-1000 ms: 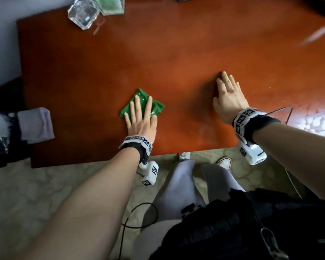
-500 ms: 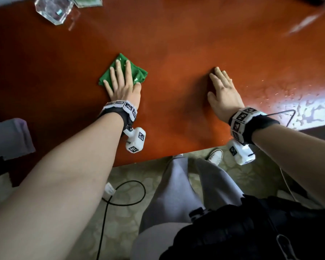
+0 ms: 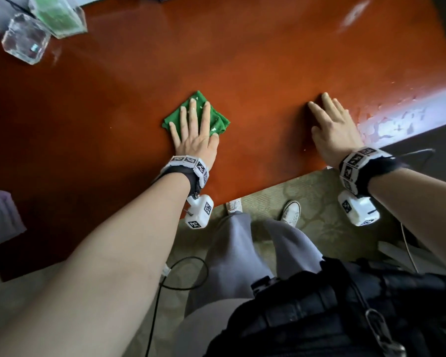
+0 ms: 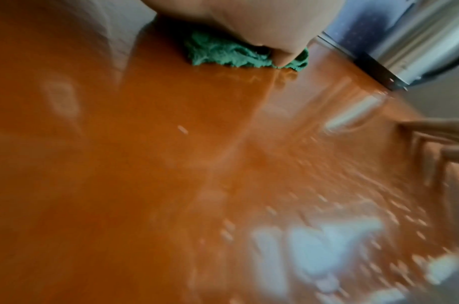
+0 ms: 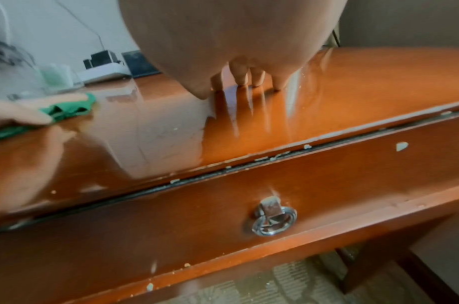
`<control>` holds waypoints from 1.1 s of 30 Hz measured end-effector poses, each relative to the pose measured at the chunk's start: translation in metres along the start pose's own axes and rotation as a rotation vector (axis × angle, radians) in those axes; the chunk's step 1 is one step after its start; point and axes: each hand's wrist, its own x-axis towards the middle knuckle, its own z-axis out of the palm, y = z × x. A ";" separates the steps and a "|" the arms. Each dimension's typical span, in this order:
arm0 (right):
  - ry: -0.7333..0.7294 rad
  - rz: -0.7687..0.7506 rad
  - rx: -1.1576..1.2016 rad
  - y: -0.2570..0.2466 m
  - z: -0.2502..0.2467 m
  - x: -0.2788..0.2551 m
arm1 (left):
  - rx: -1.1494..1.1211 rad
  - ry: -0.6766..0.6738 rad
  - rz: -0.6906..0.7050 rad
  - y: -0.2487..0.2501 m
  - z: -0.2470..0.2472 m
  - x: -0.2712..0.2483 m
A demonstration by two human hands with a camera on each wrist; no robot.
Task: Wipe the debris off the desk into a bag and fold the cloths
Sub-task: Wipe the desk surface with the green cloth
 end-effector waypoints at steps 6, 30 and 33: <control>0.014 -0.049 0.035 0.024 -0.004 -0.014 | 0.022 -0.053 0.142 0.071 0.016 -0.034; 0.006 -0.153 0.026 0.118 -0.051 -0.045 | -0.164 -0.072 0.159 0.204 0.022 -0.070; -0.070 -0.311 -0.017 0.084 -0.043 -0.046 | -0.095 -0.073 0.037 0.179 0.020 -0.074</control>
